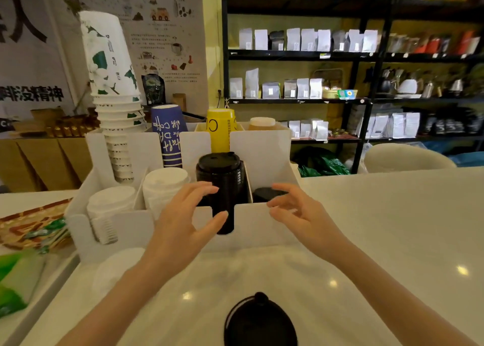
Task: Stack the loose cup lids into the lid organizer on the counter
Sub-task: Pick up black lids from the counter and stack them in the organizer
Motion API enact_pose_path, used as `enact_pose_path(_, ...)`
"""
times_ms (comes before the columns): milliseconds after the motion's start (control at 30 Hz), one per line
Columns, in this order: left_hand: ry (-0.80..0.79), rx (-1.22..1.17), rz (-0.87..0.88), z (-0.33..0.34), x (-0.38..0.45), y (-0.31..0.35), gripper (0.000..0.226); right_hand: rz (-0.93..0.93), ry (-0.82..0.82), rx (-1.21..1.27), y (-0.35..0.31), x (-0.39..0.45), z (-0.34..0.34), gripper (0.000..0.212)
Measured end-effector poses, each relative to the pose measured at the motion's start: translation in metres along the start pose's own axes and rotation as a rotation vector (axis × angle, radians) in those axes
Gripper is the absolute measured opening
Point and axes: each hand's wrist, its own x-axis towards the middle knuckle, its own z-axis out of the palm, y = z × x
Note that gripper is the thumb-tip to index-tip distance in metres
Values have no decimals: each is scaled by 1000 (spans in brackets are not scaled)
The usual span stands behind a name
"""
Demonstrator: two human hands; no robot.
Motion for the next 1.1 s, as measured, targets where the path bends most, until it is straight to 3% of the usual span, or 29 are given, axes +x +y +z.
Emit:
enact_pose_path(167, -307, -75, -150, 15, -56, 12, 72, 43, -142, -80, 9, -47, 14, 42)
enact_pose_path(367, -603, -46, -230, 33, -104, 17, 91, 130, -265, -160, 16, -73, 17, 22)
enact_pose_path(567, -557, 56, -129, 39, -112, 11, 103, 181, -328, -171, 16, -78, 20, 23)
enact_pose_path(800, -518, -28, -161, 42, -111, 10, 80, 164, -364, -195, 20, -81, 23, 29)
enact_pose_path(967, -482, -176, -242, 39, -107, 12, 64, 158, -286, -157, 17, -83, 23, 31)
enact_pose_path(1100, -383, -271, -282, 38, -104, 8, 89, 137, -161, -101, 12, -82, 21, 30)
